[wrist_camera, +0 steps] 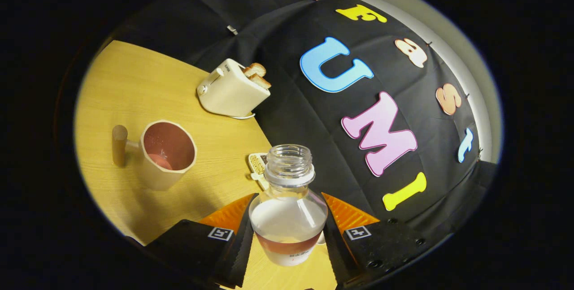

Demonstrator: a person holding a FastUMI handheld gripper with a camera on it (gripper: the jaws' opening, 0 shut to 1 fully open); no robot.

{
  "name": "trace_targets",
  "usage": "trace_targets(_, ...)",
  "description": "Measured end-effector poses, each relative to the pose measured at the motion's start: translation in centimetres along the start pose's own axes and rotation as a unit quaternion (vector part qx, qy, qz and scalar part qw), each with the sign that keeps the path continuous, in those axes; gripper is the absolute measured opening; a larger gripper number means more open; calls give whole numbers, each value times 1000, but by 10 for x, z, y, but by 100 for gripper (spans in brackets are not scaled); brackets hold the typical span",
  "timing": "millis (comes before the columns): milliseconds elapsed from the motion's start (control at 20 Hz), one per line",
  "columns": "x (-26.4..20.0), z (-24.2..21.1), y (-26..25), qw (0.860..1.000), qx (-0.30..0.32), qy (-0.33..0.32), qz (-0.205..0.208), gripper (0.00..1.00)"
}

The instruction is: Take the bottle from table, then pour the juice into the cup, finally place the bottle on the coaster

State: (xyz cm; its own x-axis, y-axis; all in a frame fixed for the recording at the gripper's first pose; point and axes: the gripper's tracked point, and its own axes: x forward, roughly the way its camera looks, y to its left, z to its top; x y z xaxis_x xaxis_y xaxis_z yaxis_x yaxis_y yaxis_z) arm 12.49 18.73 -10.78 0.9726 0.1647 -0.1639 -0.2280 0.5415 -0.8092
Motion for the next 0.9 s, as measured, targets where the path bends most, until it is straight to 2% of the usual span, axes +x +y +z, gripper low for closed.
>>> trace_targets(300, 16, 2, 24, 997, -76, 4, 18, 75)
trace_targets(650, 25, -1, 55, 986, -155, -1, 57, 75)
trace_targets(900, 32, 4, 59, 977, -203, -10, 64, 74)
